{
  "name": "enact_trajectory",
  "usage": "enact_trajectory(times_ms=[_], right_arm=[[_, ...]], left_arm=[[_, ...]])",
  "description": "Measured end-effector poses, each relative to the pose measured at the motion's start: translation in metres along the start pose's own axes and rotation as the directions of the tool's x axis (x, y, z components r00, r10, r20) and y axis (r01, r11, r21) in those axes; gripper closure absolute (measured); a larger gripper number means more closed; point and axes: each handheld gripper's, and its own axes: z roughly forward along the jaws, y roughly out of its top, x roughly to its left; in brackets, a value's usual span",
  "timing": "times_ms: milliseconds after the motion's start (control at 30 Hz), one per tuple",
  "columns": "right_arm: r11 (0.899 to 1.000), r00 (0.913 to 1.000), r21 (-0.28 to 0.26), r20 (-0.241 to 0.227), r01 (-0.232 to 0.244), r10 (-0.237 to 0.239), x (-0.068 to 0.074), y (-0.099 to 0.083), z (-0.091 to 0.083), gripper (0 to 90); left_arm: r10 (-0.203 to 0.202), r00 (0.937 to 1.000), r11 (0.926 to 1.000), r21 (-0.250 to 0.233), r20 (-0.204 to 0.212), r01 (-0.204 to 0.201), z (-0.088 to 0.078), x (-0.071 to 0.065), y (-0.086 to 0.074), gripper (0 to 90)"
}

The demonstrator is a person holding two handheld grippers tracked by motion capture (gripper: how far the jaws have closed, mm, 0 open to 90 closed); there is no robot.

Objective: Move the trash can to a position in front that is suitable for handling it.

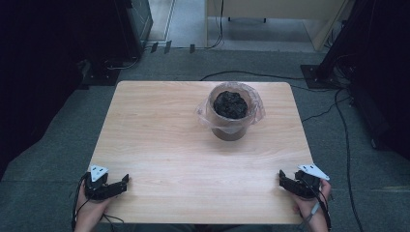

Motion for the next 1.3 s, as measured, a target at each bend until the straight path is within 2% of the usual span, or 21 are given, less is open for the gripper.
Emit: enact_trajectory(times_ms=[133, 267, 300, 367, 400, 533, 833, 967, 1067, 1167, 1300], right_arm=[[1.0, 1.0, -0.001, -0.003, 0.007, -0.007, 0.001, -0.001, -0.001, 19.0], [1.0, 0.9999, -0.024, -0.002, 0.014, -0.014, 0.002, -0.002, -0.004, 24.7], [0.999, 0.9999, -0.033, 0.0, 0.01, -0.01, 0.002, -0.002, -0.006, 25.8], [0.998, 0.9988, -0.05, -0.028, -0.042, 0.041, 0.0, 0.001, -0.008, 28.5], [0.997, 0.9981, -0.059, -0.032, -0.054, 0.052, 0.001, 0.003, -0.009, 29.0], [0.993, 0.999, -0.107, -0.017, -0.043, 0.042, 0.008, 0.013, -0.013, 30.0], [0.972, 0.994, -0.216, -0.08, -0.091, 0.075, 0.027, 0.06, -0.02, 36.9], [0.965, 0.9942, -0.252, -0.091, -0.079, 0.058, 0.04, 0.082, -0.016, 38.2], [0.955, 0.9925, -0.281, -0.096, -0.1, 0.076, 0.047, 0.099, -0.013, 40.3], [0.953, 0.9948, -0.293, -0.083, -0.082, 0.06, 0.053, 0.117, -0.003, 40.7], [0.956, 0.998, -0.288, -0.05, -0.051, 0.038, 0.054, 0.132, 0.023, 45.0]], left_arm=[[-0.001, 1.0, 1.0, 0.0, -0.002, 0.001, 0.0, 0.0, 0.0, 9.9], [-0.001, 1.0, 1.0, 0.0, -0.002, 0.001, 0.0, 0.0, 0.0, 9.9], [0.0, 1.0, 1.0, 0.001, -0.002, 0.0, 0.0, 0.0, 0.0, 9.9], [-0.002, 1.0, 1.0, -0.001, -0.002, 0.002, 0.0, 0.0, 0.0, 9.9], [-0.001, 1.0, 1.0, 0.0, -0.002, 0.001, 0.0, 0.0, 0.0, 9.9], [-0.002, 1.0, 1.0, 0.0, -0.002, 0.002, 0.0, 0.0, 0.0, 9.9], [-0.006, 1.0, 1.0, 0.0, -0.006, 0.006, 0.0, 0.0, 0.0, 9.9], [-0.006, 1.0, 1.0, 0.0, -0.006, 0.006, 0.0, 0.0, 0.0, 9.9], [-0.006, 1.0, 1.0, 0.0, -0.006, 0.006, 0.0, 0.0, 0.0, 9.9], [-0.008, 0.9999, 1.0, -0.002, -0.008, 0.008, 0.0, 0.0, 0.0, 10.0], [-0.011, 0.9999, 0.9999, 0.0, -0.011, 0.011, 0.0, -0.001, 0.0, 10.1]])
